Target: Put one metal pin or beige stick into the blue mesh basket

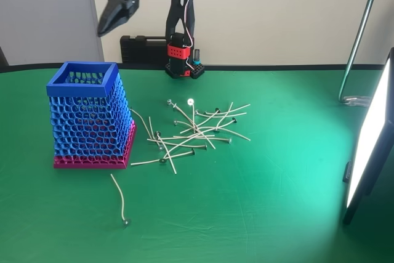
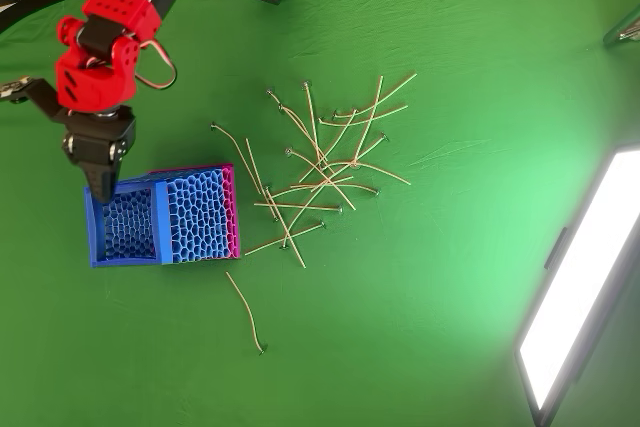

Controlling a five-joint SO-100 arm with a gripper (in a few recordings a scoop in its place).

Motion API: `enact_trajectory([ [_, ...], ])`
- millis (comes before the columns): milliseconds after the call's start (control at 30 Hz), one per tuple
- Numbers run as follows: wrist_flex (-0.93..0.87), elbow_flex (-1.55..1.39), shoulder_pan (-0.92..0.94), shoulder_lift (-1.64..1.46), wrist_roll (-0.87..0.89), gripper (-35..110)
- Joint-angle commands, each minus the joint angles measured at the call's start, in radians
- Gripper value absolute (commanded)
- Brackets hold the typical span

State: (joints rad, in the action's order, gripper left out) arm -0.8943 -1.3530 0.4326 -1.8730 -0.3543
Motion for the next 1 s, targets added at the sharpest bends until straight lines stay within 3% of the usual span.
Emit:
enact_trajectory([
  [0, -0.029, -0.112, -0.055, -0.175, -0.009, 1],
  [433, -0.106, -0.657, -0.291, -0.629, 0.021, 1],
  [967, 0.029, -1.371, -0.436, -1.123, 0.158, 1],
])
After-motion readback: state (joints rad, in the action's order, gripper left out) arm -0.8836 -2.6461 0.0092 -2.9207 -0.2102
